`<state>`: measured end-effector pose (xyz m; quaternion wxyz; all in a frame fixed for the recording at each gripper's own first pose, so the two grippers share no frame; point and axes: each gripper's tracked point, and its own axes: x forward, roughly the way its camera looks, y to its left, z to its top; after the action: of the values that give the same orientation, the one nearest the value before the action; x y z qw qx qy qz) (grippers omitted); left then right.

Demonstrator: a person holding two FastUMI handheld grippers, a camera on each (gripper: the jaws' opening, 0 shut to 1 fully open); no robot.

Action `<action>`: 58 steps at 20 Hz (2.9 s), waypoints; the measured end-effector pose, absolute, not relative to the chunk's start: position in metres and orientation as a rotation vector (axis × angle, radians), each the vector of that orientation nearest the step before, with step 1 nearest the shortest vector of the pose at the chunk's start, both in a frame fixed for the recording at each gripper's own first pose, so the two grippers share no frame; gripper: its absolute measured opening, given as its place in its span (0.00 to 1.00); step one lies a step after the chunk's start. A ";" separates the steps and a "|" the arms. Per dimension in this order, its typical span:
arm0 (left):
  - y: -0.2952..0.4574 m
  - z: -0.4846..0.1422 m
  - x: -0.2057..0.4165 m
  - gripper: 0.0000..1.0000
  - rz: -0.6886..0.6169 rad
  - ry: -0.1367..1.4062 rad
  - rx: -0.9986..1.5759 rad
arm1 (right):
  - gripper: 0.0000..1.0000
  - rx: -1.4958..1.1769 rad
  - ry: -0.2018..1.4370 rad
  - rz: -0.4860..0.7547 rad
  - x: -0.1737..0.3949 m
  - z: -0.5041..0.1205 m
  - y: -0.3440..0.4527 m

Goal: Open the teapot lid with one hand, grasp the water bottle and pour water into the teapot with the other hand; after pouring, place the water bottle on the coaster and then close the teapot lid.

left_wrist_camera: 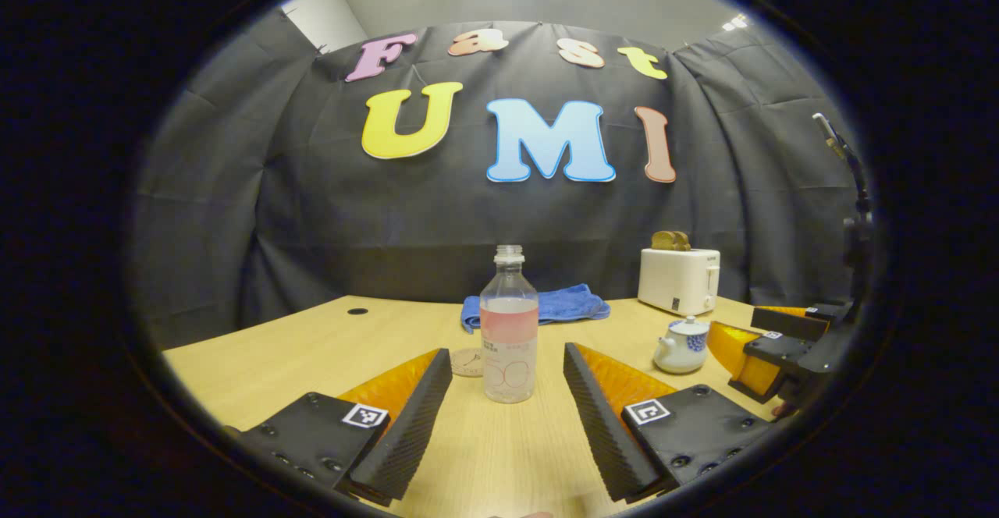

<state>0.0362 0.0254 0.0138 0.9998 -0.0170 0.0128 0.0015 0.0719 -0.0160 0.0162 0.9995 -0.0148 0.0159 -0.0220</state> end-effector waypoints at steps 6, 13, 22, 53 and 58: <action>0.025 0.032 0.064 1.00 -0.002 0.006 -0.005 | 0.75 -0.014 0.088 -0.046 0.122 0.015 -0.025; 0.026 0.031 0.084 1.00 -0.012 0.017 0.003 | 0.62 -0.044 0.128 -0.048 0.156 0.006 -0.025; 0.026 0.019 0.097 1.00 -0.021 0.040 -0.007 | 0.16 -0.076 0.125 -0.066 0.159 0.004 -0.028; 0.031 0.025 0.167 0.89 -0.026 0.056 -0.004 | 0.05 -0.077 -0.028 0.064 0.061 0.056 -0.008; 0.030 0.025 0.166 0.89 -0.002 0.038 0.021 | 0.05 -0.128 -0.085 0.101 0.017 0.070 0.001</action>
<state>0.1658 0.0302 0.0246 0.9998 0.0103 0.0189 -0.0010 0.0169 0.0011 0.0697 0.9958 -0.0638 -0.0424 0.0503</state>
